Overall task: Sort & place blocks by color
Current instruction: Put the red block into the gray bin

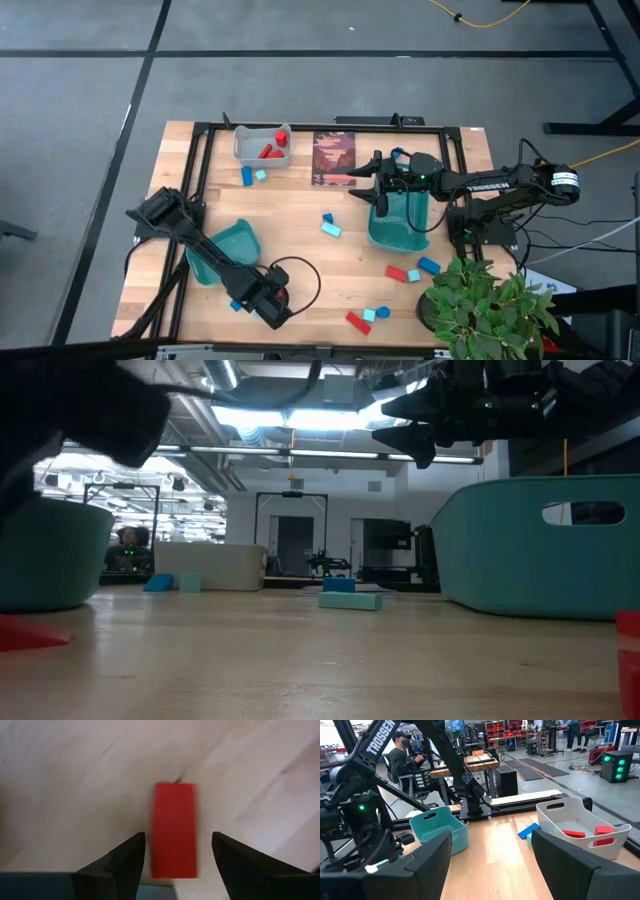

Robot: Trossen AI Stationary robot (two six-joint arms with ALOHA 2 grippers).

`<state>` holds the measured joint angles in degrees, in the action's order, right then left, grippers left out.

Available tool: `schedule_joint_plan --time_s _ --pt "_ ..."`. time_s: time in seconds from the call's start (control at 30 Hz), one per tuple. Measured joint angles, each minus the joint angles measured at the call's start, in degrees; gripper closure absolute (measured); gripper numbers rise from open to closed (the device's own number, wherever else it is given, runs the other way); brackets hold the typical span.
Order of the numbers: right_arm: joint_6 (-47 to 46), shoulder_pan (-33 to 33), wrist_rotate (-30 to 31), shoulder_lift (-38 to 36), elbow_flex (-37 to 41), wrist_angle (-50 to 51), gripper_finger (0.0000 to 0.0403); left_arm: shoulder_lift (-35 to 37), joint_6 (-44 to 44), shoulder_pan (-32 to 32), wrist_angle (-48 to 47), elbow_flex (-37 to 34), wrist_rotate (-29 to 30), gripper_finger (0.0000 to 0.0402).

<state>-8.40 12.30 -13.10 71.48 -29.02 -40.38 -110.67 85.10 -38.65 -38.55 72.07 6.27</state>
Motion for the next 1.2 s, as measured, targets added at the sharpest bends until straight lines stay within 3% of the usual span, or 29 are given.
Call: schedule_joint_plan --time_s 0.6,1.0,1.2 --pt "1.17 0.0 0.0 0.0 0.0 0.2 0.0126 -1.43 -1.7 0.0 -0.94 0.12 -1.08 0.0181" --pt "1.15 0.01 0.0 0.0 0.0 0.17 0.0126 -1.49 -4.45 0.17 -1.31 -0.01 -1.34 0.027" --pt "1.15 0.0 0.0 0.0 0.0 0.27 0.0126 -1.51 -4.72 0.17 -1.18 -0.03 -1.41 0.0277"
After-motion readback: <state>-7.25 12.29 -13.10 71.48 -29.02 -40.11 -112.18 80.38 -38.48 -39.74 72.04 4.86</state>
